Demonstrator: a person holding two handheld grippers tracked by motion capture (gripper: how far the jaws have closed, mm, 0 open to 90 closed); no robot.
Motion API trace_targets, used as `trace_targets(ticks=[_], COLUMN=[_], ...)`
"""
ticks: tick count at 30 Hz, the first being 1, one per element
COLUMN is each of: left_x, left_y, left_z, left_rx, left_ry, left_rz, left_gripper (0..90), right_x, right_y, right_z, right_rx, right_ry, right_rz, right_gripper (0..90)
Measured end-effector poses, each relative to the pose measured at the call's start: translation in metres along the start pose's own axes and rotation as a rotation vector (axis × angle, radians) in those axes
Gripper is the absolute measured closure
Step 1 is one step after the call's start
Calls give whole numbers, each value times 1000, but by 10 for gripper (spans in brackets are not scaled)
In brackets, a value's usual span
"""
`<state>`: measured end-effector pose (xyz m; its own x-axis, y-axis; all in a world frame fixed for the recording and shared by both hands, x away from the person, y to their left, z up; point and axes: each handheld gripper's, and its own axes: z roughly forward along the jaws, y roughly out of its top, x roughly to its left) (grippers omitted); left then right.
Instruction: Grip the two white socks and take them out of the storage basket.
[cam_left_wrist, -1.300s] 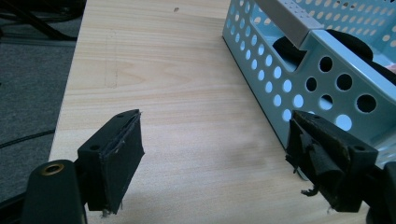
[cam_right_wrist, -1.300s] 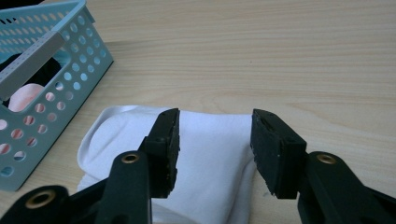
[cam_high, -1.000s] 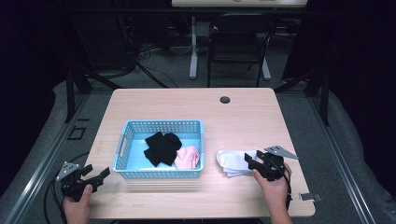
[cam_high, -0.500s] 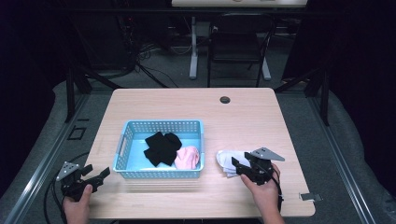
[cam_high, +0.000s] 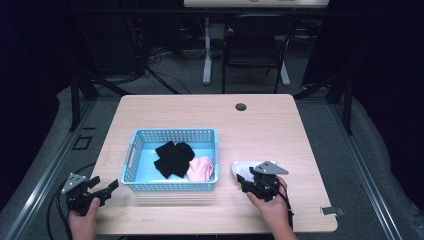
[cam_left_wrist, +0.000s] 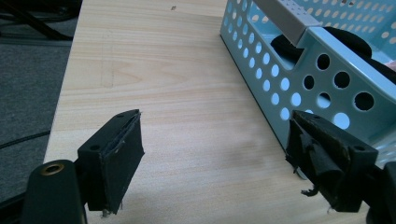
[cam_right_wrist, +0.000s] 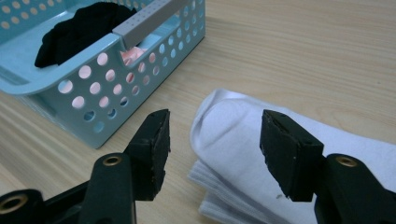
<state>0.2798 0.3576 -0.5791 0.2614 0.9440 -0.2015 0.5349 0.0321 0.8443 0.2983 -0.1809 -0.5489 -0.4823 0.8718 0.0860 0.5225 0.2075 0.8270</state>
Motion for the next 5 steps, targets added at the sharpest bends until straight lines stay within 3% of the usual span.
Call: trace_targets(ticks=[5], left_x=[0], left_y=[0], left_z=[0], left_rx=[2], left_ry=[-1], left_rz=[-2], left_gripper=[186], right_x=[-7], right_y=[-2], right_z=[-1], right_rx=[-16], right_ry=[-9], right_rz=[41], right_gripper=[419])
